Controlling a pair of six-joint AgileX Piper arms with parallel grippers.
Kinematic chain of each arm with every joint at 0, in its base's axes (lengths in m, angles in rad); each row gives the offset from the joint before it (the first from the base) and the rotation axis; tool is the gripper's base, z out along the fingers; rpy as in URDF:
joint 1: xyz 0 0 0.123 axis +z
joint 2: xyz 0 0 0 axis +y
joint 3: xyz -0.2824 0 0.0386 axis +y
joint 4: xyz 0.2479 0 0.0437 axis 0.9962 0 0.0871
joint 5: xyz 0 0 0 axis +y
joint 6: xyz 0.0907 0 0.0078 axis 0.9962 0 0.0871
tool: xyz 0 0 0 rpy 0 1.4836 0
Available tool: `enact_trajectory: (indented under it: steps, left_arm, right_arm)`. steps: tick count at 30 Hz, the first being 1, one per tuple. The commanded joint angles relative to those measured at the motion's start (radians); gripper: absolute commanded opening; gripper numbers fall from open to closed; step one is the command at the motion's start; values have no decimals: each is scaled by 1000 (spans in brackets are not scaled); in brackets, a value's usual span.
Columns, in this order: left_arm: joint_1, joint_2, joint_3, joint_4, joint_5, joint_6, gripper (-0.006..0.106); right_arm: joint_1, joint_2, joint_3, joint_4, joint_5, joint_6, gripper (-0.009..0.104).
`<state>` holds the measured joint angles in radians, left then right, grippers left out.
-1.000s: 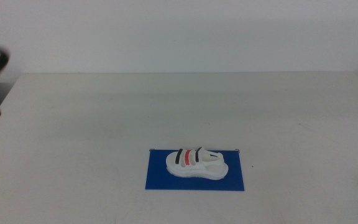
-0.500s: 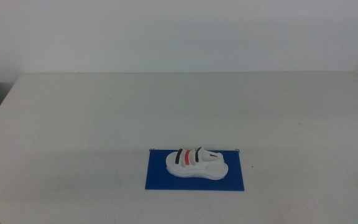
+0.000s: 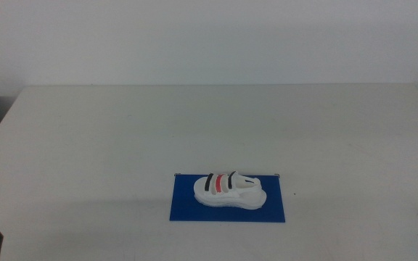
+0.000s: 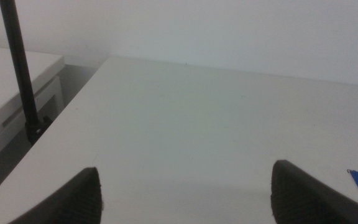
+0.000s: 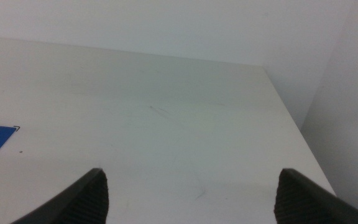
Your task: Use one arm to grab the shoe from the table and place it on the mat.
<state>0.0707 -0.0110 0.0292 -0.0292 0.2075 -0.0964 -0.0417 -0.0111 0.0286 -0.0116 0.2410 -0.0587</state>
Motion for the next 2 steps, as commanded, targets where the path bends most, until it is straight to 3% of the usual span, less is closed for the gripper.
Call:
enact_trajectory:
  steps: [1, 2]
  left_arm:
    - [2, -16, 7, 3, -82, -6, 94]
    - [2, -16, 7, 3, -82, -6, 94]
  right_arm:
    - [-2, 4, 5, -8, -73, -10, 78]
    - [-2, 4, 5, -8, -73, -10, 78]
